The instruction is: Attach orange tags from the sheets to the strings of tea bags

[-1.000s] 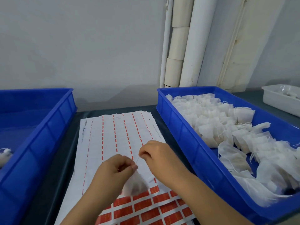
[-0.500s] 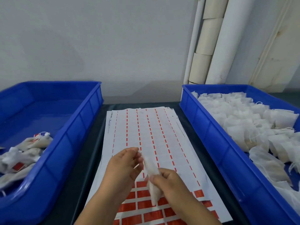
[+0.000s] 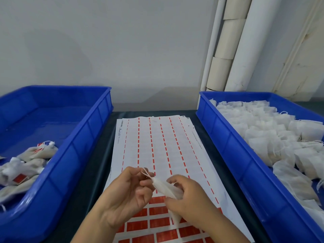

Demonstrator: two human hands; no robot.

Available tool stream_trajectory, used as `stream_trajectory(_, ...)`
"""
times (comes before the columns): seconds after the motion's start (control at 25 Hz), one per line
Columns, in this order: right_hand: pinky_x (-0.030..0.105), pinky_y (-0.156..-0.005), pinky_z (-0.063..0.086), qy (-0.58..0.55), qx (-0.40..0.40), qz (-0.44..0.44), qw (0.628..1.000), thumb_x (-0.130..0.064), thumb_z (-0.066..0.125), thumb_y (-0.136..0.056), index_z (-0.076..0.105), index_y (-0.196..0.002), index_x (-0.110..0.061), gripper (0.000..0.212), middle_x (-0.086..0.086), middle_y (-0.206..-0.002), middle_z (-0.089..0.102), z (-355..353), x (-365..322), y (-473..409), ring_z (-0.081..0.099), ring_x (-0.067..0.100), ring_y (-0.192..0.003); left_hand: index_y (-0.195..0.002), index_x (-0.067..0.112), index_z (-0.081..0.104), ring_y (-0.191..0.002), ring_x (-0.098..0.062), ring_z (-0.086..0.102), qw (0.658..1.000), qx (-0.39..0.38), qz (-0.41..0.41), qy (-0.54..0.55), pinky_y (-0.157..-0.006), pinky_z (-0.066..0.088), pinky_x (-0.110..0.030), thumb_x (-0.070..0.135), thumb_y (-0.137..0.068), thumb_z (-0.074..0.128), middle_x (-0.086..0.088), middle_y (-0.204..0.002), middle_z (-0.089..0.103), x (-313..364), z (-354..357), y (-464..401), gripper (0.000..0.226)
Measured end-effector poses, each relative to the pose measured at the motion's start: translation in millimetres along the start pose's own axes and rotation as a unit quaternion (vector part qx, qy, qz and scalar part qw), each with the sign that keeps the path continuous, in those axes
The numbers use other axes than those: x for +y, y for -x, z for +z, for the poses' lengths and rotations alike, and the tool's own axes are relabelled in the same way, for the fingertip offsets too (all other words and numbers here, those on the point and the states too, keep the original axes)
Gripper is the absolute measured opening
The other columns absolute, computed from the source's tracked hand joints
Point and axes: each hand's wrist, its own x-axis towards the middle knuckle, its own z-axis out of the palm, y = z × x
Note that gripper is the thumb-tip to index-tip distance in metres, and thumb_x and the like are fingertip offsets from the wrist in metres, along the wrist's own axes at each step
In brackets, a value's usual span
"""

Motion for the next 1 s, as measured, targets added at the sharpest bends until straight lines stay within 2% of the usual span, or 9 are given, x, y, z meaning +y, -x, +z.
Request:
stream_trajectory(0.12, 0.004, -0.061, 0.044, 0.066, 0.045, -0.005, 0.997, -0.037, 0.072, -0.074, 0.031, -0.105, -0.06, 0.056, -0.026, -0.093, 0.046, -7.3, 2.0, -2.1, 0.056, 0.002, -0.084, -0.082, 0.006, 0.053, -0.05, -0.01, 0.045, 0.998, -0.049, -0.017, 0.027, -0.037, 0.039, -0.018, -0.011, -0.05, 0.078, -0.007, -0.071, 0.051, 6.5, -4.5, 4.1, 0.044)
stream_trajectory(0.28, 0.011, -0.063, 0.047, 0.062, 0.022, 0.02, 0.998, -0.04, 0.063, -0.083, 0.059, -0.082, -0.032, 0.008, -0.015, -0.08, 0.062, -8.3, 5.6, -3.3, 0.063, 0.006, -0.074, -0.089, 0.007, 0.058, -0.054, -0.009, 0.05, 0.999, -0.016, 0.041, 0.022, -0.043, 0.046, -0.019, 0.002, -0.072, 0.071, -0.005, -0.073, 0.053, 12.5, -7.0, 2.6, 0.022)
stream_trajectory(0.36, 0.021, -0.07, 0.052, -0.06, -0.032, 0.056, 0.996, -0.033, 0.061, -0.085, 0.065, -0.072, -0.024, 0.017, -0.004, -0.077, 0.066, -10.7, 6.5, -0.9, 0.065, 0.01, -0.074, -0.091, 0.008, 0.059, -0.054, -0.009, 0.053, 0.997, 0.002, 0.076, 0.033, -0.045, 0.049, -0.019, 0.012, -0.08, 0.059, -0.005, -0.072, 0.055, 9.7, -9.4, 1.3, 0.012)
stream_trajectory(0.44, 0.03, -0.075, 0.052, -0.312, -0.097, 0.075, 0.942, -0.023, 0.064, -0.079, 0.07, -0.069, -0.021, 0.012, 0.005, -0.076, 0.065, -13.3, 3.0, 0.8, 0.063, 0.014, -0.071, -0.083, 0.001, 0.066, -0.055, -0.01, 0.056, 0.994, -0.002, 0.094, 0.053, -0.046, 0.051, -0.02, 0.011, -0.079, 0.058, -0.006, -0.07, 0.057, 1.7, -14.3, 2.3, 0.013)
stream_trajectory(0.52, 0.033, -0.068, 0.053, -0.555, -0.113, 0.074, 0.82, -0.013, 0.068, -0.072, 0.072, -0.07, -0.012, 0.005, 0.011, -0.077, 0.064, -13.7, 0.4, 1.2, 0.06, 0.016, -0.065, -0.071, -0.001, 0.071, -0.055, -0.013, 0.059, 0.994, 0.019, 0.108, -0.01, -0.047, 0.053, -0.022, 0.006, -0.077, 0.058, -0.011, -0.068, 0.06, -11.3, -19.5, 3.7, 0.015)
stream_trajectory(0.6, 0.033, -0.064, 0.053, -0.637, -0.084, 0.057, 0.764, -0.014, 0.066, -0.071, 0.074, -0.073, -0.009, 0.01, 0.012, -0.085, 0.068, -12.4, 0.7, -0.8, 0.059, 0.014, -0.061, -0.064, 0.001, 0.069, -0.053, -0.018, 0.06, 0.977, 0.063, 0.126, -0.162, -0.046, 0.053, -0.024, 0.001, -0.078, 0.057, -0.016, -0.066, 0.061, -24.8, -21.4, 5.0, 0.019)
stream_trajectory(0.72, 0.029, -0.07, 0.054, -0.548, -0.058, 0.036, 0.834, -0.017, 0.063, -0.078, 0.076, -0.088, -0.019, 0.016, 0.002, -0.105, 0.072, -7.7, -1.5, -2.7, 0.066, 0.013, -0.07, -0.066, 0.008, 0.067, -0.059, -0.017, 0.059, 0.896, 0.098, 0.184, -0.393, -0.055, 0.05, -0.022, -0.001, -0.086, 0.055, -0.01, -0.075, 0.067, -34.2, -17.7, 8.1, 0.025)
stream_trajectory(0.88, 0.015, -0.067, 0.053, -0.248, -0.008, -0.001, 0.969, -0.026, 0.055, -0.092, 0.068, -0.088, -0.054, 0.031, -0.026, -0.094, 0.067, -1.0, -6.1, -0.6, 0.064, -0.001, -0.09, -0.073, 0.038, 0.064, -0.091, 0.01, 0.051, 0.684, 0.1, 0.314, -0.651, -0.068, 0.04, -0.003, 0.026, -0.079, 0.065, 0.034, -0.101, 0.051, -35.9, -1.1, 14.4, 0.013)
stream_trajectory(1.0, 0.013, -0.066, 0.054, -0.158, -0.038, -0.024, 0.986, -0.038, 0.055, -0.092, 0.069, -0.086, -0.043, 0.016, -0.02, -0.087, 0.069, 2.3, -7.3, 1.8, 0.065, 0.0, -0.085, -0.072, 0.039, 0.065, -0.105, 0.027, 0.033, 0.655, 0.086, 0.336, -0.671, -0.069, 0.033, 0.007, 0.025, -0.081, 0.067, 0.041, -0.116, 0.038, -32.7, 9.5, 7.8, 0.017)
